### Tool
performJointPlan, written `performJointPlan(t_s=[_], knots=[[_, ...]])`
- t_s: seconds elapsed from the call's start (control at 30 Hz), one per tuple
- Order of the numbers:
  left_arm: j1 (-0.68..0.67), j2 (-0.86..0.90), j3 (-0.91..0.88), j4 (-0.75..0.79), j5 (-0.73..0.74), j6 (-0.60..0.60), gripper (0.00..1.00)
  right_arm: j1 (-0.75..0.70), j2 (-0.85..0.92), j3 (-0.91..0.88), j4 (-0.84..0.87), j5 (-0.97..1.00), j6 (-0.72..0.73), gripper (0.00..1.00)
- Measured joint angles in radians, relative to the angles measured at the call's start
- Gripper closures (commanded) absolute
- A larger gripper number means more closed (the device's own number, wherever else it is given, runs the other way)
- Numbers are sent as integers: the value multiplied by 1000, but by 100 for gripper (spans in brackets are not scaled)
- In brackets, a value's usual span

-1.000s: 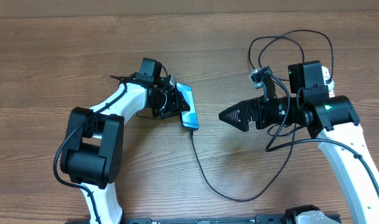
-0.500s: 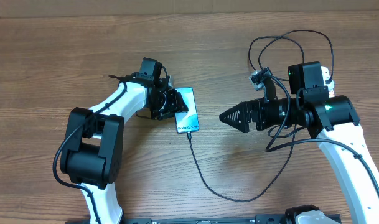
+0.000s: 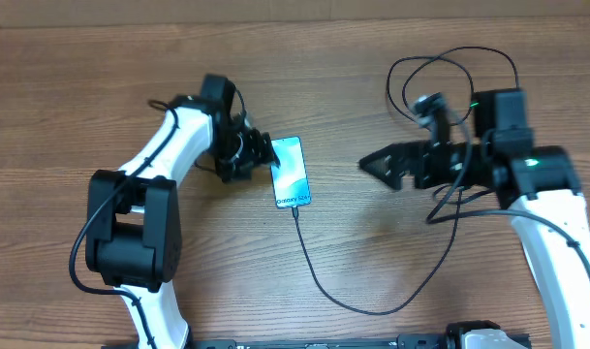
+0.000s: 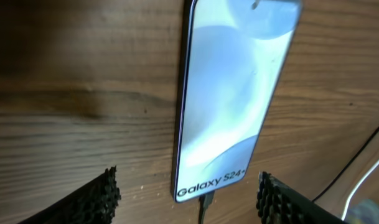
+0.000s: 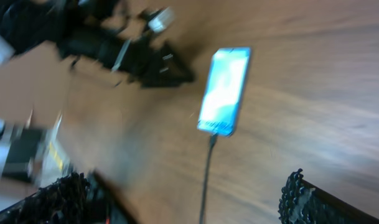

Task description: Plug charger to phone and switch on socket

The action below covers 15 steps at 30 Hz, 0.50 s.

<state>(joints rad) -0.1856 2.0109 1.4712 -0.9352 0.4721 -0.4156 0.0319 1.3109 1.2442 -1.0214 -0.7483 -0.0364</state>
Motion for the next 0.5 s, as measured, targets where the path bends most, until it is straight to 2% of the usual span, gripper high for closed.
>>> performJointPlan(t_s=[0.23,0.3,0.37,0.4,0.43,0.47,0.5], knots=[[-5,-94,115,-53,-25,58,14,-316,0,18,43,70,49,1],[-15,-145,129,-51,-26,65,12,-409,2,18,83,109,80,9],[-26,-192,135,-49,-28,77,9,-482,7,18,127,156,109,26],[-32,-211,138,-49,-28,80,0,-510,13,18,147,184,130,42],[-38,-227,139,-48,-29,89,0,-531,21,19,167,213,147,61],[-43,-241,140,-50,-29,89,0,-555,40,21,194,261,180,90],[-44,-246,140,-50,-29,91,0,-561,51,21,204,282,192,96]])
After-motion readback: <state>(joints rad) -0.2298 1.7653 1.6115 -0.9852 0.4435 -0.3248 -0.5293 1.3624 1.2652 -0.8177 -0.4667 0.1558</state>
